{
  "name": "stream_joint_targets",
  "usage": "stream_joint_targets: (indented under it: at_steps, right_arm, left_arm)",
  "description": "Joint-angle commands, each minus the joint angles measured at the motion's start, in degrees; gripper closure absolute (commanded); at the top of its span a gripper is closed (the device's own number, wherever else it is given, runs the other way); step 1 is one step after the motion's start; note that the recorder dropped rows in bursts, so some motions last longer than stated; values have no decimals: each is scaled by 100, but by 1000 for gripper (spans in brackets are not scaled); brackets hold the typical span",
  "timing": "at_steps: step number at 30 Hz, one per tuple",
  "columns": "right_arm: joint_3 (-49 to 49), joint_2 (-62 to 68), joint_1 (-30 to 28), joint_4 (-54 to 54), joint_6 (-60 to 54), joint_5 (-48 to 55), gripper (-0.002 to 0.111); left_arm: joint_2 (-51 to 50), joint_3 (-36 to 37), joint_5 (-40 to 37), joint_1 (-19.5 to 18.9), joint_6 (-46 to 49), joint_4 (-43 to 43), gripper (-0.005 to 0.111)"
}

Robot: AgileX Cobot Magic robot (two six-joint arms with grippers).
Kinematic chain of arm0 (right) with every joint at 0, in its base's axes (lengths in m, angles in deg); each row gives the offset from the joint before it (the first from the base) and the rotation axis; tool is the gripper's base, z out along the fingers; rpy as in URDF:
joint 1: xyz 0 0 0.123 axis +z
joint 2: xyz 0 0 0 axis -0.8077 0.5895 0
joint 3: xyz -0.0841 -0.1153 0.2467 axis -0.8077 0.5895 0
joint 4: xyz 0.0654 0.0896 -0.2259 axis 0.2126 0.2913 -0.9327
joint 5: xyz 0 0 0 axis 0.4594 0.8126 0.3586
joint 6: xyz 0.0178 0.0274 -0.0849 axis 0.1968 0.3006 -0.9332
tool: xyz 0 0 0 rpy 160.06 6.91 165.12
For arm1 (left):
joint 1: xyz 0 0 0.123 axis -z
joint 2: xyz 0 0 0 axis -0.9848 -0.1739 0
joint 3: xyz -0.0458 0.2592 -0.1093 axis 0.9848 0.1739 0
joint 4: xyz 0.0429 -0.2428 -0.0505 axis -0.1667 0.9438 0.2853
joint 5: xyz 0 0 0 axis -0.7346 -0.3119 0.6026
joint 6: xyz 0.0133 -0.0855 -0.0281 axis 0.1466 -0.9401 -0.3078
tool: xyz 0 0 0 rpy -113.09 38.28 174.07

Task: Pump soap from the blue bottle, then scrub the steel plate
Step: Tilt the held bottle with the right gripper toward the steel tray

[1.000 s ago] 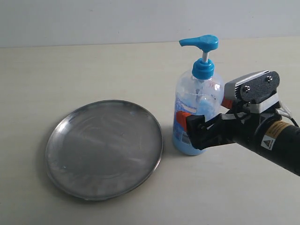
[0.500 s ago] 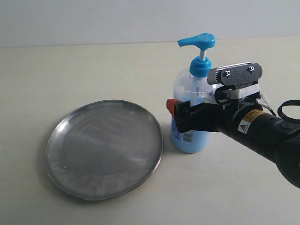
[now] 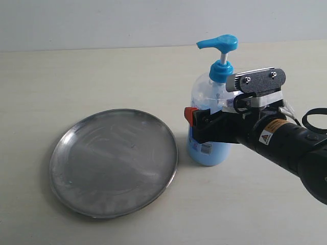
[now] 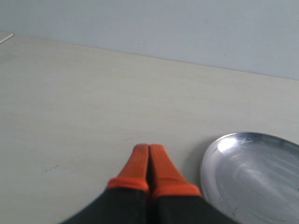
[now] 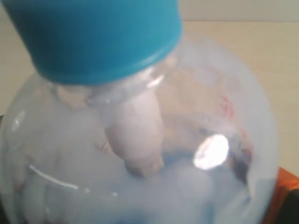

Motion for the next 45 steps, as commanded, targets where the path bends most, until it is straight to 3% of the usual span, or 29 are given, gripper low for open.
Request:
stream_joint_targets:
  at_steps: [1, 20, 42, 45]
  right_arm:
    - [-162, 21, 0, 78, -327, 34, 108]
    - [-1079, 21, 0, -10, -1767, 1187, 108]
    - [-1090, -20, 12, -76, -1981, 1514, 108]
    - [-1090, -168, 290, 538, -2530, 1495, 108]
  left_arm:
    - [26, 19, 43, -10, 14, -29, 106]
    - [26, 19, 43, -10, 14, -29, 106]
    - [26, 19, 43, -10, 14, -29, 106]
    - [26, 19, 43, -10, 14, -29, 106]
